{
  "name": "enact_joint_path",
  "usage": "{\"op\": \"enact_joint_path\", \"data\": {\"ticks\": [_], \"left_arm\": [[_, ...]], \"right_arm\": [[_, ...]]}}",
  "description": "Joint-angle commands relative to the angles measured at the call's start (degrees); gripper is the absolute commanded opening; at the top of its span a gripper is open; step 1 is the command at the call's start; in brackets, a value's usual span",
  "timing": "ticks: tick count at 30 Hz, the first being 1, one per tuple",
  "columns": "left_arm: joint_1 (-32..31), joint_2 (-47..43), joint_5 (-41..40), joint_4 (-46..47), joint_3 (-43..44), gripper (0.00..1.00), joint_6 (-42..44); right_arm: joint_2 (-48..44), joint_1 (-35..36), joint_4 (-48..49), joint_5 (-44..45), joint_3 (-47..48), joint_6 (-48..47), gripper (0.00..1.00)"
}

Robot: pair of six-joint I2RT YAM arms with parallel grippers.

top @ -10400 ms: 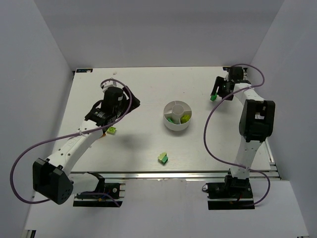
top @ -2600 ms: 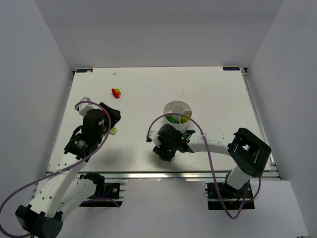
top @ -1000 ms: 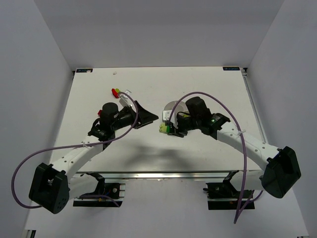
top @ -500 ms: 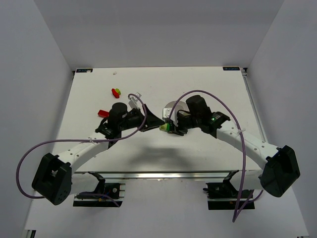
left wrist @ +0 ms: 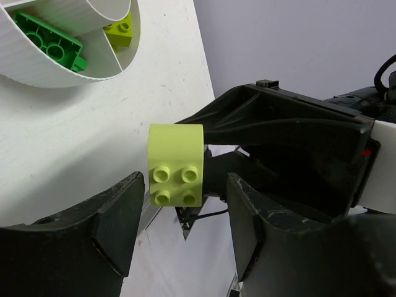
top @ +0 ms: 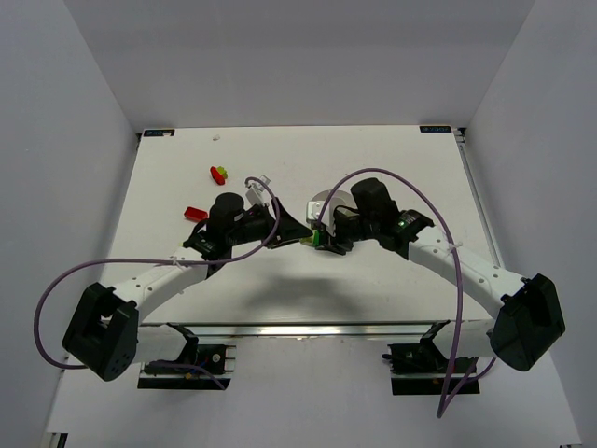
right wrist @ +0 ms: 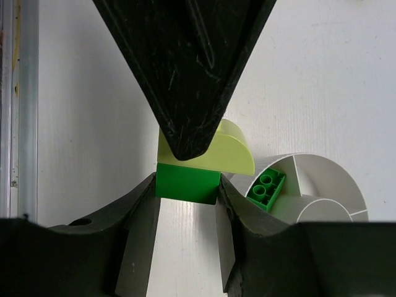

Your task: Sort the legos into containers by color

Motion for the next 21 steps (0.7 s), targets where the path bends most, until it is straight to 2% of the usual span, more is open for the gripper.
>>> {"op": "enact_joint_path", "data": {"ticks": [1,4,6,8,9,10,11,14,16,21], "left_arm": [[-0.4,-0.2,0.4,0.6,2.0,0.65,0.9],[-0.5,0.0,0.4,1.0,1.9,0.62,0.8],[-0.5,0.4,0.6,1.8,2.0,0.55,0.4],[-0.5,0.5,0.9,2.3,2.0,0.43,0.2],[-0.5,0.6,0.9,2.3,2.0,0.35,0.2],[-0.5,0.6,0.8,2.0,2.2,0.22,0.3],[-0.5,0.1,-0.2,1.1,2.4,0.15,0.8],[0.5,-2.6,-5.9,-6.8,5.2,0.02,4.7],[3.6,-5.3,-7.5,-9.6,5.4,0.0,5.2],[6.4,-8.0,-8.4,-11.7,5.5,0.0,5.9]], "right_arm": [[-0.4,-0.2,2.7,-1.0,3.2,0.7,0.0],[-0.4,-0.3,2.7,-1.1,3.3,0.8,0.0],[-0.5,-0.3,2.9,-1.2,3.2,1.1,0.0],[-0.3,-0.4,3.0,-1.5,3.3,1.3,0.0],[-0.3,-0.3,2.9,-1.5,3.3,1.3,0.0],[-0.3,-0.3,2.7,-1.2,3.0,1.2,0.0],[-0.5,-0.5,2.7,-1.2,2.4,1.1,0.0],[-1.7,-1.6,2.1,-0.8,0.3,1.1,0.0],[-2.6,-2.8,1.3,-0.5,-0.7,0.4,0.0],[-3.0,-4.0,-0.1,-0.4,-0.9,-1.8,0.0]]}}
